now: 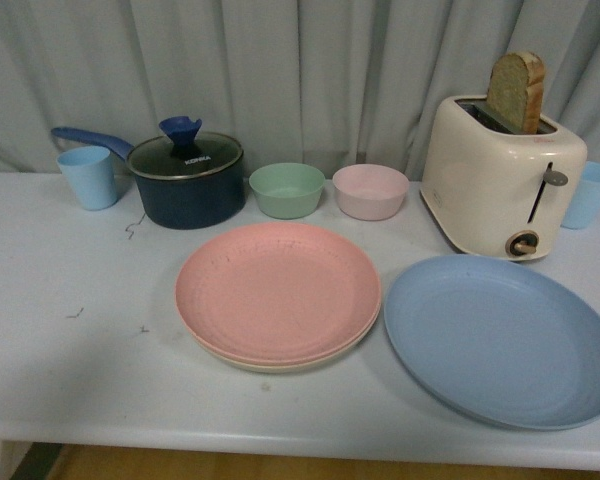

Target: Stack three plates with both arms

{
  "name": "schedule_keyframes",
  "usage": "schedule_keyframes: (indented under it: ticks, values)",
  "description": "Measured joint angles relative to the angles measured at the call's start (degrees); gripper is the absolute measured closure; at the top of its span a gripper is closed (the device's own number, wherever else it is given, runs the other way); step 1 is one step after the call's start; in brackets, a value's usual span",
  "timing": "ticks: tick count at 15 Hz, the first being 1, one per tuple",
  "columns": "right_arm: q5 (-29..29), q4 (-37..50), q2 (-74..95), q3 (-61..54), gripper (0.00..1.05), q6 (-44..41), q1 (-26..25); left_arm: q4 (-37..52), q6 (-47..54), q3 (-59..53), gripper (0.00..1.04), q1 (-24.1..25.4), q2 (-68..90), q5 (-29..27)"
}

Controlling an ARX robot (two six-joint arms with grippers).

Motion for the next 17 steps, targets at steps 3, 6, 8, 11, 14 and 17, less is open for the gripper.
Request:
schedule_keyframes:
  ticks: [3, 6, 8, 11, 14, 17]
  values:
    - [0.00, 0.00, 0.00, 0.00, 0.06, 0.00, 0.00, -4.74, 0.17, -2.86, 1.03, 1.55, -7.65, 1.09]
    - [0.02, 0.00, 0.00, 0.00, 0.06, 0.00, 0.00, -6.91, 0.17, -6.27, 1.03, 1.60, -11.63, 1.03]
    - [0.00, -0.02, 0.00, 0.00, 0.06, 0.00, 0.00, -11.23, 0.20, -6.27, 1.03, 1.60, -18.51, 1.05]
    - [0.00, 0.00, 0.00, 0.00, 0.06, 0.00, 0.00, -18.32, 0.17, -6.29, 1.03, 1.60, -25.44, 1.05]
    - [0.02, 0.00, 0.00, 0.00, 0.06, 0.00, 0.00, -24.30, 0.17, -6.32, 1.03, 1.60, -31.69, 1.05]
    - [0.00, 0.00, 0.00, 0.00, 0.06, 0.00, 0.00, -28.61, 0.20, -6.32, 1.03, 1.60, -36.26, 1.05]
